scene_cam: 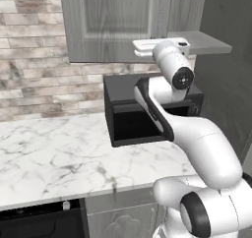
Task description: Get the candle and the liquor from the cabinet and move them to the dining counter.
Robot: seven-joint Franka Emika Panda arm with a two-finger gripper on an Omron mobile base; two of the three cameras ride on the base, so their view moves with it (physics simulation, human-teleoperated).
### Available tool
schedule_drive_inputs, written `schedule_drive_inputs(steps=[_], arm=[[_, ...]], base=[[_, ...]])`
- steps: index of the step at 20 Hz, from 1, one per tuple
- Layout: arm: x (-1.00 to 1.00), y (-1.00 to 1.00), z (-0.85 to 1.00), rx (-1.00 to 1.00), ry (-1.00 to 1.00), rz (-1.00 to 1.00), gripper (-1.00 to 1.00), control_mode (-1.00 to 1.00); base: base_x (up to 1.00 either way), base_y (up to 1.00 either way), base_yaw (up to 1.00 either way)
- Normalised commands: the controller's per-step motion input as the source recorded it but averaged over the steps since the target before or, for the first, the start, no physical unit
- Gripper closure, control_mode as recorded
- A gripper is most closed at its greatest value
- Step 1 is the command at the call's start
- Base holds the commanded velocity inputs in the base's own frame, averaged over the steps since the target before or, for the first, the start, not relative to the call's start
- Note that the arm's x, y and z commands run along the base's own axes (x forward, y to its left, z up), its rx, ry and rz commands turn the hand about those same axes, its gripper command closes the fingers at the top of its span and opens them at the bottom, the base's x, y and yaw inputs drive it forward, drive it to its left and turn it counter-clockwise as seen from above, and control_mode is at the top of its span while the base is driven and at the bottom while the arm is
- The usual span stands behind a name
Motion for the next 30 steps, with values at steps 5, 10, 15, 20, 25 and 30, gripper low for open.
schedule_drive_inputs(steps=[5, 10, 15, 20, 25, 30], arm=[[-0.69, 0.56, 0.63, 0.00, 0.04, 0.00, 1.00, -1.00], [-0.74, 0.63, 0.62, 0.00, 0.01, 0.00, 1.00, -1.00], [-0.80, 0.64, 0.53, 0.00, 0.00, 0.00, 1.00, -1.00], [-0.80, 0.66, 0.54, 0.00, 0.00, 0.00, 1.00, -1.00], [-0.91, 0.67, 0.52, 0.00, 0.00, 0.00, 1.00, -1.00], [-0.95, 0.79, 0.40, -0.03, 0.00, 0.00, 1.00, -1.00]], base=[[0.00, 0.00, 0.00], [0.00, 0.00, 0.00], [0.00, 0.00, 0.00], [0.00, 0.00, 0.00], [0.00, 0.00, 0.00], [0.00, 0.00, 0.00]])
